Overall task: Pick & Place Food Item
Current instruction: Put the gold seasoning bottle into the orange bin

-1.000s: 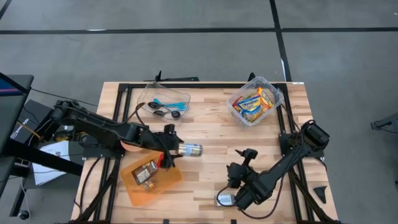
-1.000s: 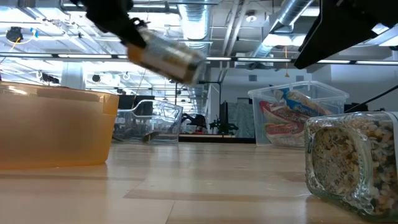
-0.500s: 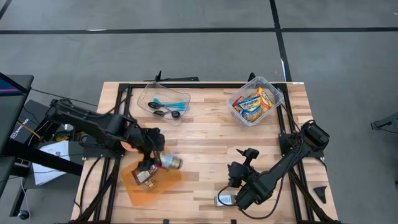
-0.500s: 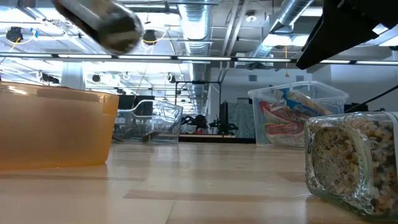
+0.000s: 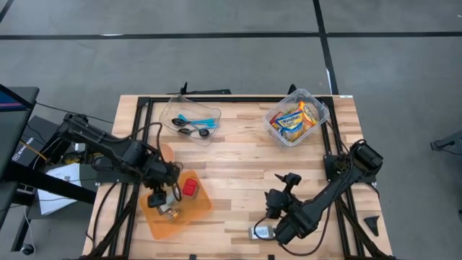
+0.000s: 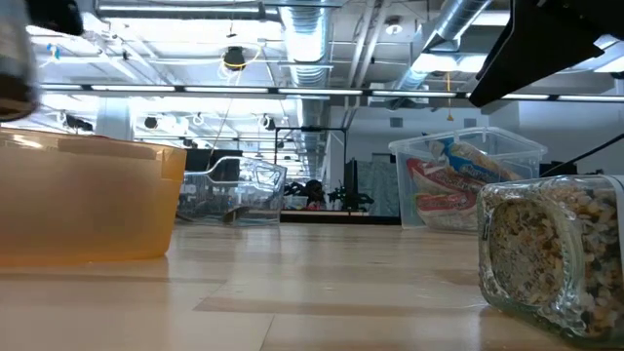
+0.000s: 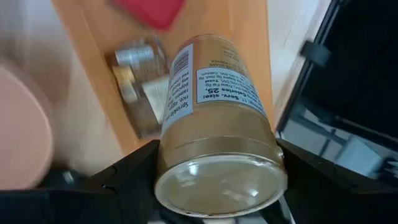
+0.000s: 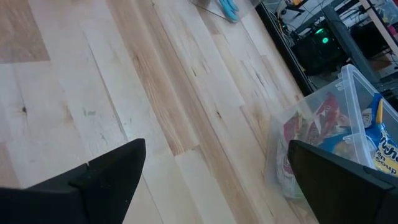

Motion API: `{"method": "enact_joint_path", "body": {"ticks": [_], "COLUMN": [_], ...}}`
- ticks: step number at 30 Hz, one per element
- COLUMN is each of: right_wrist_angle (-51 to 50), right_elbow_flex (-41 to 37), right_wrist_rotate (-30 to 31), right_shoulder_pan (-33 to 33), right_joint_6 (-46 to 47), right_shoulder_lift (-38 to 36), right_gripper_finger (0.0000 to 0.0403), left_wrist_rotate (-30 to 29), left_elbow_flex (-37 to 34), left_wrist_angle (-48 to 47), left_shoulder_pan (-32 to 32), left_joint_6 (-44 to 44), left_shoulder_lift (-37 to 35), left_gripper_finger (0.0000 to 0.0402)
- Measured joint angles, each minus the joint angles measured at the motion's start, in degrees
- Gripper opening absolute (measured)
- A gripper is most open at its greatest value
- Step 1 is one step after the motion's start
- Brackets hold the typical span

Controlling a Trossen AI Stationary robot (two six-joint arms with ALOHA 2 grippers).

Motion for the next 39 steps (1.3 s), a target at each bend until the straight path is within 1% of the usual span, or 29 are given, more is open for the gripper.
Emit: {"method": "enact_joint_path", "body": {"ticks": [4,7,12,17,21,23,32,39], "right_wrist_angle": [-0.06,-0.01,-0.17,-0.15,-0.11,-0.07,0.06,0.24], "right_elbow_flex": [0.00,0.00,0.00,0.00,0.00,0.00,0.00,0.00], "right_wrist_rotate": [-0.02,-0.02,-0.08,-0.12,-0.12,-0.12,-0.12,-0.11], "right_shoulder_pan": [-0.01,-0.01,-0.01,0.01,-0.01,-0.01,0.01,-0.01], "right_joint_6": [0.39,0.40,0.80,0.81,0.81,0.81,0.81,0.81], "right_shoulder_lift": [0.00,0.00,0.00,0.00,0.00,0.00,0.02,0.00], "right_gripper_finger": [0.0388,0.0388,0.0388,0.0388,0.0388,0.0388,0.0388,0.0388], "left_wrist_rotate": [3.26,5.36,10.29,13.04,12.75,11.67,7.41,6.25], "left_elbow_flex": [0.00,-0.02,-0.02,-0.02,-0.07,-0.07,-0.17,-3.21], "left_wrist_angle": [-3.03,-5.00,-4.97,-5.48,-5.98,-5.99,-6.76,-6.70], "left_shoulder_pan": [-1.95,-2.83,-3.09,-3.14,-3.48,-3.50,-4.88,-5.50], "left_joint_6": [-6.48,-9.37,-10.47,-8.87,-6.38,-6.32,-6.65,-6.78], "left_shoulder_lift": [2.09,4.61,10.49,16.10,18.47,19.05,19.16,19.14], "left_gripper_finger": [0.0273,0.0273,0.0273,0.0273,0.0273,0.0273,0.0273,0.0273]}}
